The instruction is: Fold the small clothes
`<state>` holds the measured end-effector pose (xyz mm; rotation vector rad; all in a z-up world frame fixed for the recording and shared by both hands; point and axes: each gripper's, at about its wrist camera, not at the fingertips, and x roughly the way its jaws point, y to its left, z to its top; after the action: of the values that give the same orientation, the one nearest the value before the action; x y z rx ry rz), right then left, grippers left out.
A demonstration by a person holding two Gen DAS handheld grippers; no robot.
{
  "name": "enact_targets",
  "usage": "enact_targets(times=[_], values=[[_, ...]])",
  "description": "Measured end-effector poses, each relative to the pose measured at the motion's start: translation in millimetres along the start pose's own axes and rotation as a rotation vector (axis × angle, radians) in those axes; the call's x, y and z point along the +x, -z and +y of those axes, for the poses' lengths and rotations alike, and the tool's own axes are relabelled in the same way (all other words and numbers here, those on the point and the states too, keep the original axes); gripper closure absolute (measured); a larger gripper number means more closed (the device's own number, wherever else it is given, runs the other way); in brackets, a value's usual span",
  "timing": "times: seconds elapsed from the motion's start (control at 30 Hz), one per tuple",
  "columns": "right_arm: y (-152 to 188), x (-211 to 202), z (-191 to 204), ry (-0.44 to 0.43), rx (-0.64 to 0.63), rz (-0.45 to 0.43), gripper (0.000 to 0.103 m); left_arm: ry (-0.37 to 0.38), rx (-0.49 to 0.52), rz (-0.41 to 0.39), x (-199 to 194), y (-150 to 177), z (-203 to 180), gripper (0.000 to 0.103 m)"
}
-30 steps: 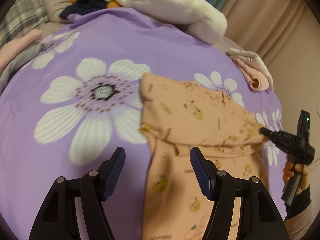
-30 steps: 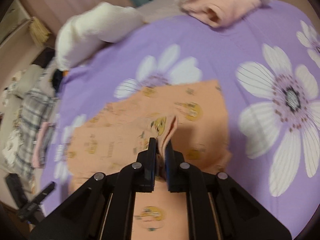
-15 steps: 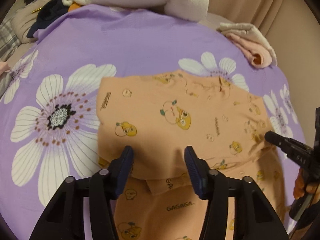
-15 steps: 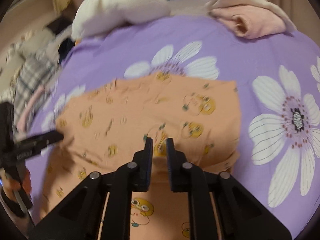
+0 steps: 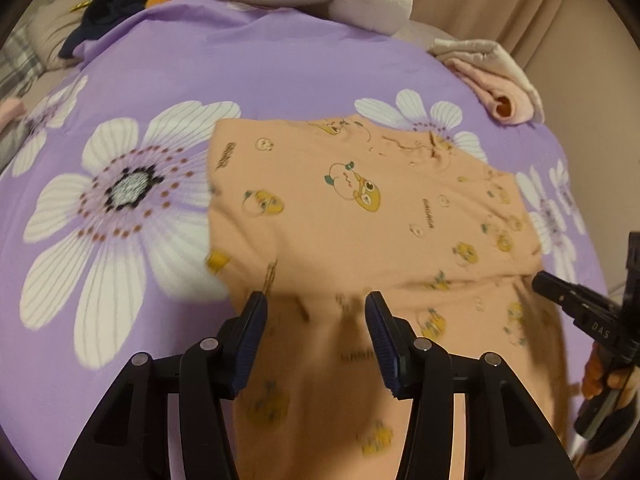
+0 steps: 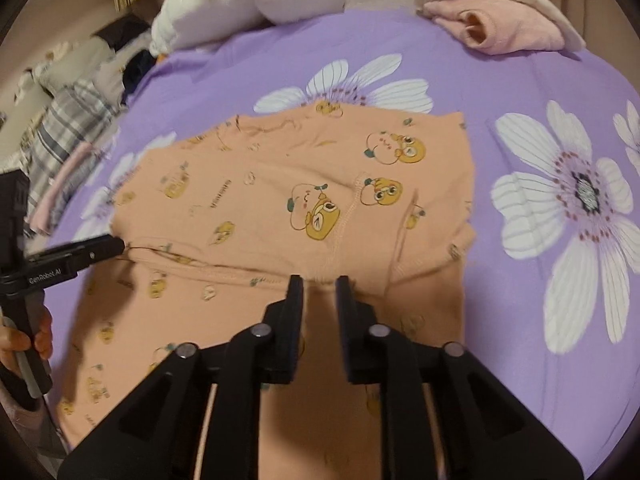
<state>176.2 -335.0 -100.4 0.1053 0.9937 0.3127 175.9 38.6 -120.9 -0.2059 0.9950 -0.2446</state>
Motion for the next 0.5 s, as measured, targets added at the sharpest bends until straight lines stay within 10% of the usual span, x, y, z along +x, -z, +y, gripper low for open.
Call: enact_targets(times=[0.1,0.5], values=[[13,-24,-10,-0.034,0.052,-0.027,0.069,0.034,-0.041,-0.017,-20,14,10,0.033],[85,-67,-81,-0.087,0.311,-0.016,0.050,0.226,-0.308,0.032,-41,75,73,0.032]])
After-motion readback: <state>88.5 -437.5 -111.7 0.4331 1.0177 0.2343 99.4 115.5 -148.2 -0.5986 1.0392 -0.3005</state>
